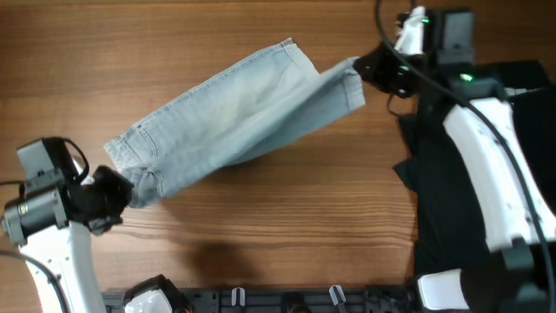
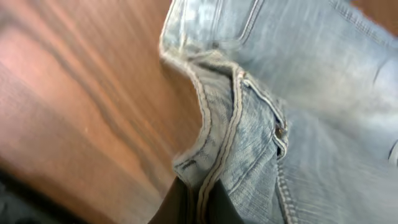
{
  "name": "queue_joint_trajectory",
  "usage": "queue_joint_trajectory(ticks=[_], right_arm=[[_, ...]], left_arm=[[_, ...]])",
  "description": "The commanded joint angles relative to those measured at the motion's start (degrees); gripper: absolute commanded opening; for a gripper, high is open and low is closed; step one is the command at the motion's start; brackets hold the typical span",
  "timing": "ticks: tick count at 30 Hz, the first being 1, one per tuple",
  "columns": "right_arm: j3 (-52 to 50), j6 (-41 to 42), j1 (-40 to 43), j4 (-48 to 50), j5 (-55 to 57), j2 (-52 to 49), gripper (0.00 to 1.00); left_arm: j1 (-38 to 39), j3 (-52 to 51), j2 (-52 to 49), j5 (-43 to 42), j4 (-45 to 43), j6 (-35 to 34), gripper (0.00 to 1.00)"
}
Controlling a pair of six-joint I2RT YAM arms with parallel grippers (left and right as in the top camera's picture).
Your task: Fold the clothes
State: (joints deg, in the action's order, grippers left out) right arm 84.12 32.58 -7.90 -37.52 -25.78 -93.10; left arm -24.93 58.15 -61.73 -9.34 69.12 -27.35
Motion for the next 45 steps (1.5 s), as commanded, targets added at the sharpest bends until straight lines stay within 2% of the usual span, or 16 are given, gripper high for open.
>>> queue_joint_trajectory(ticks=[1,10,12,13,15,17,20,22,26,27,30,31,36,40,43,45], right_arm=[[1.6,3.3,-2.0,5.8,1.3,-7.2,0.04],[1.6,8.9,-5.5,20.1,-0.1,-19.9,0.10],[1.6,8.2,-6.0,24.1,0.0,-20.7,0.26],[1.6,8.0,-6.4,26.5,0.0,-21.1,0.50],[1.6,6.4,-6.6,29.3,0.2,-21.6,0.75],[1.6,4.5,-6.2,28.3,0.0,-21.4,0.79],[1.6,-0.3,-5.2,21.4,-1.0,-21.4,0.79],[1.6,-6.4,-4.6,12.5,-0.9,-21.4,0.78],[1.6,-11.5,-4.6,6.0,-0.1,-21.4,0.78],[1.6,-11.6,-4.6,5.4,0.7,-21.4,0.78],[1.6,-11.3,-4.6,5.5,0.9,-21.4,0.78],[1.6,-11.3,-4.6,6.7,0.9,-21.4,0.78],[1.6,-2.3,-5.5,19.0,1.0,-21.8,0.75],[1.6,-1.1,-6.6,21.0,6.9,-23.4,0.74],[1.6,-1.1,-6.6,21.2,6.2,-27.3,0.60],[1.6,-1.8,-6.6,23.5,3.6,-30.0,0.60]], left_arm=[[-0.7,1.2,-5.4,3.0,-6.0,-0.3,0.06],[-0.7,1.2,-23.5,3.0,-22.2,0.1,0.12],[-0.7,1.2,-24.9,2.9,-23.5,0.0,0.14],[-0.7,1.2,-25.3,2.9,-24.2,0.0,0.19],[-0.7,1.2,-25.4,2.9,-25.4,-0.1,0.29],[-0.7,1.2,-25.4,2.7,-27.1,-0.1,0.41],[-0.7,1.2,-25.4,2.7,-28.9,-0.1,0.53],[-0.7,1.2,-25.4,2.7,-30.0,0.1,0.54],[-0.7,1.2,-25.4,2.4,-30.8,0.1,0.53],[-0.7,1.2,-25.4,2.1,-30.8,0.4,0.48],[-0.7,1.2,-25.4,-0.9,-30.8,1.9,0.17],[-0.7,1.2,-25.4,-2.9,-30.8,3.0,0.14],[-0.7,1.2,-25.4,-6.3,-29.6,3.1,0.14],[-0.7,1.2,-25.4,-6.3,-29.2,3.1,0.14],[-0.7,1.2,-25.4,-6.3,-29.2,3.1,0.14],[-0.7,1.2,-25.4,-6.3,-29.2,3.1,0.14]])
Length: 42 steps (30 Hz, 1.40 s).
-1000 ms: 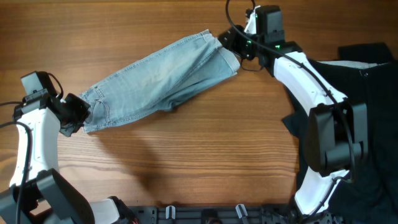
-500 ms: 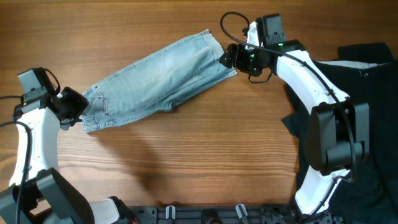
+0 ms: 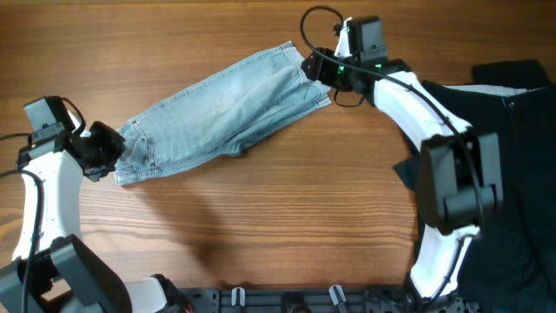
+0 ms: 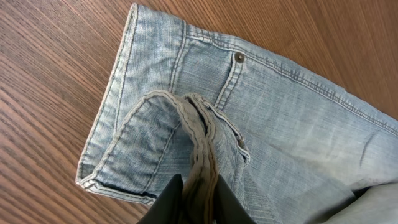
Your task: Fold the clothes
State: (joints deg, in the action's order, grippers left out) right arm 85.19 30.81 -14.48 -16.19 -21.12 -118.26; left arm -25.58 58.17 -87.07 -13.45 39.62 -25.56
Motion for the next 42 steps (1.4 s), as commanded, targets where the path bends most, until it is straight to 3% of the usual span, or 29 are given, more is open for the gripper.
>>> queue_joint_trajectory(ticks=[1,8,14,16,19,25,28,34,42], right_arm=[[0.5,-0.4,0.0,3.9,-2.1,-6.0,0.61],[0.5,-0.2,0.0,8.4,-3.2,-9.8,0.63],[0.5,-0.4,-0.3,10.1,-5.5,-9.9,0.44],[-0.2,1.2,-0.3,9.2,-4.6,-9.9,0.33],[-0.4,2.3,-0.3,9.1,-2.8,-9.9,0.06],[1.2,1.6,1.7,9.7,-4.8,-7.6,0.04],[1.2,-2.7,2.3,8.7,-8.6,-2.9,0.04],[1.2,-7.9,2.2,-4.0,-5.1,10.2,0.05],[1.2,-9.7,2.2,-10.5,1.0,19.3,0.04]], left_arm=[[0.0,1.2,0.0,-2.2,0.3,1.3,0.14],[0.0,1.2,0.0,-2.2,0.2,1.3,0.14],[0.0,1.2,0.0,-2.2,0.3,1.3,0.14],[0.0,1.2,0.0,-2.2,0.3,1.3,0.14],[0.0,1.2,0.0,-2.2,0.3,1.3,0.14],[0.0,1.2,0.0,-2.2,0.3,1.3,0.15],[0.0,1.2,0.0,-2.2,0.5,1.4,0.15],[0.0,1.2,0.2,-4.8,1.2,2.3,0.05],[0.0,1.2,4.4,-4.8,4.6,2.8,0.04]])
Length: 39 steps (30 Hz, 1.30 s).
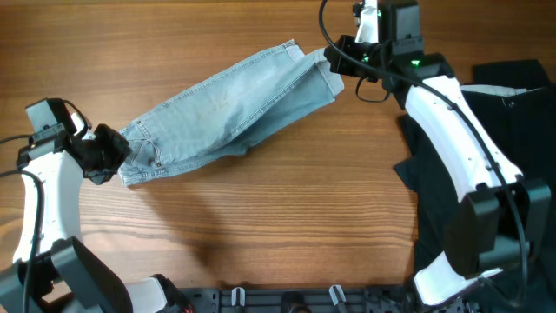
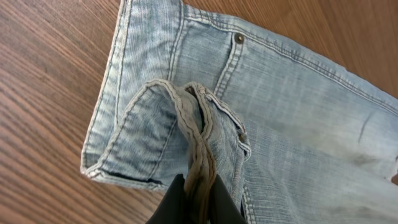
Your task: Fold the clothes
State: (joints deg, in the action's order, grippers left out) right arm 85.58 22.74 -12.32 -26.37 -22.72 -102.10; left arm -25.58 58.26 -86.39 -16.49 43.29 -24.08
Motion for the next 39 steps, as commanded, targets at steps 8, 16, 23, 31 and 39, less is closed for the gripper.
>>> queue_joint_trajectory(ticks=[8,16,23,31,39], right_arm=[[0.9,-1.1,0.0,-9.0,3.6,8.8,0.04],[0.8,1.8,0.0,-18.2,6.5,11.6,0.04],[0.9,1.9,0.0,-26.3,10.7,16.2,0.04],[0.6,7.1,-0.2,-17.5,7.1,8.9,0.04],[0.9,4.4,-0.2,-24.0,12.1,18.6,0.04]], left_arm=[[0.0,1.1,15.3,-0.1,12.7,1.1,0.04],[0.0,1.0,16.4,6.5,23.3,-1.9,0.04],[0.0,1.0,16.8,6.3,33.4,-0.3,0.04],[0.3,1.0,14.4,4.9,22.7,-2.5,0.04],[0.3,1.0,19.0,2.0,36.4,1.4,0.04]])
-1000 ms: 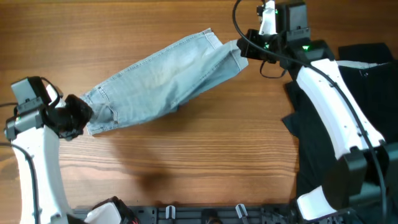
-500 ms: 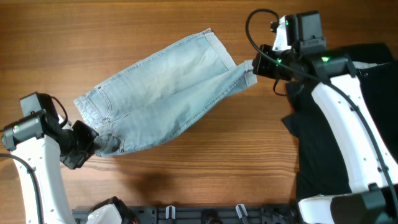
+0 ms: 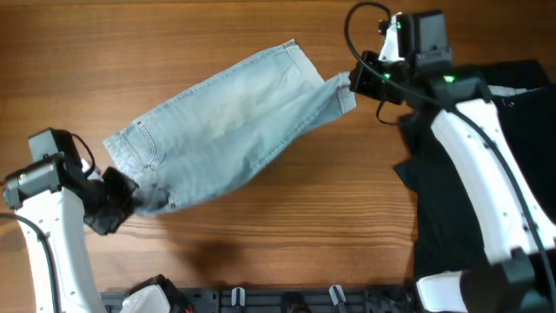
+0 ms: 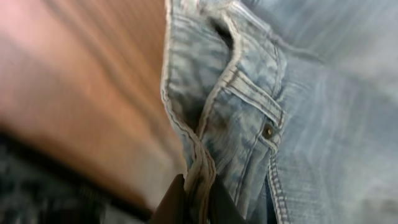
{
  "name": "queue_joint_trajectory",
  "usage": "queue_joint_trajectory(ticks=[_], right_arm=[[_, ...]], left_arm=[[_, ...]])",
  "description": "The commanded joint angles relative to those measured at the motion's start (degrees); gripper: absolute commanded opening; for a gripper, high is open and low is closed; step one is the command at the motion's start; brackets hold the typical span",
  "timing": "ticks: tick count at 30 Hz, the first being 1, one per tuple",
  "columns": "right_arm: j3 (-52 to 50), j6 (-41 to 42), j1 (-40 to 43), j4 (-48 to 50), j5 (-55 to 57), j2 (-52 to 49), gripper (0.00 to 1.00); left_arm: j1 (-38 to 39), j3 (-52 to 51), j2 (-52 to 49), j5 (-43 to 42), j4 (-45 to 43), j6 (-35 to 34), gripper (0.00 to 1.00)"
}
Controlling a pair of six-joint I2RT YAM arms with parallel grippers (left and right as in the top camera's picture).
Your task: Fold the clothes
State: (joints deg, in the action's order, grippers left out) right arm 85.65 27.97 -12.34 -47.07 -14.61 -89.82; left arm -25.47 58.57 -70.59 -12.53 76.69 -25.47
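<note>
Light blue denim jeans [image 3: 230, 122] stretch slantwise across the wooden table, waistband low at the left, leg cuffs high at the right. My left gripper [image 3: 122, 198] is shut on the waistband hem at the lower left corner. In the left wrist view the pinched waistband [image 4: 214, 118] rises from between the dark fingers [image 4: 174, 202], blurred. My right gripper [image 3: 354, 80] is shut on the leg cuff at the upper right, holding it off the table.
A heap of black clothes [image 3: 486, 174] covers the right side of the table [image 3: 287, 243] under my right arm. A dark rail with clips [image 3: 287, 300] runs along the front edge.
My left gripper has moved toward the front edge with the waistband. My right gripper has shifted right and a little nearer with the cuff. The jeans are spread wider and pulled longer.
At first both grippers held the jeans stretched, waistband low left and cuff far right. Then both were further back and closer in, the jeans narrower and slacker. By now they are drawn apart again, the cloth spread wide.
</note>
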Motion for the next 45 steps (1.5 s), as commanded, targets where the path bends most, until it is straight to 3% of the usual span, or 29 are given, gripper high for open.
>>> queue_joint_trajectory(ticks=[1,7,13,19,26,30,32,34,36,39,45], right_arm=[[0.8,-0.8,-0.2,-6.3,5.1,7.4,0.04],[0.7,-0.8,-0.2,-15.1,5.7,7.3,0.04],[0.6,-0.3,-0.2,-3.8,3.8,4.3,0.04],[0.6,2.7,-0.2,9.1,-1.1,-6.6,0.04],[0.6,5.4,-0.9,22.7,-9.3,-17.9,0.06],[0.6,4.9,-0.9,27.7,-10.1,-19.6,0.04],[0.6,3.4,-0.2,26.7,-11.0,-17.8,0.04],[0.6,-0.2,0.4,20.7,-10.7,-13.3,0.04],[0.6,-3.1,0.9,13.3,-7.8,-8.8,0.04],[0.6,-5.4,1.5,-1.5,3.9,-0.6,0.04],[0.6,-5.5,2.5,-13.5,8.3,1.2,0.05]], left_arm=[[0.2,0.7,4.2,-1.7,4.6,2.8,0.04],[0.2,0.7,8.5,-1.5,8.2,2.7,0.04],[0.2,-0.8,8.5,-1.3,4.0,1.1,0.04],[0.2,-7.8,6.9,2.0,-7.3,-3.2,0.04],[0.2,-8.8,-1.7,5.8,-22.3,-4.4,0.05],[0.2,-8.8,-5.0,4.6,-22.7,-5.0,0.04],[0.2,-8.6,-4.6,1.4,-21.0,-4.6,0.04],[0.2,-7.5,-2.8,-8.7,-16.5,-1.5,0.04],[0.2,-7.3,-0.3,-12.6,-10.4,0.2,0.04],[0.2,-7.3,5.4,-10.9,0.5,2.8,0.04],[0.2,-7.3,14.1,-5.8,4.1,1.9,0.04]])
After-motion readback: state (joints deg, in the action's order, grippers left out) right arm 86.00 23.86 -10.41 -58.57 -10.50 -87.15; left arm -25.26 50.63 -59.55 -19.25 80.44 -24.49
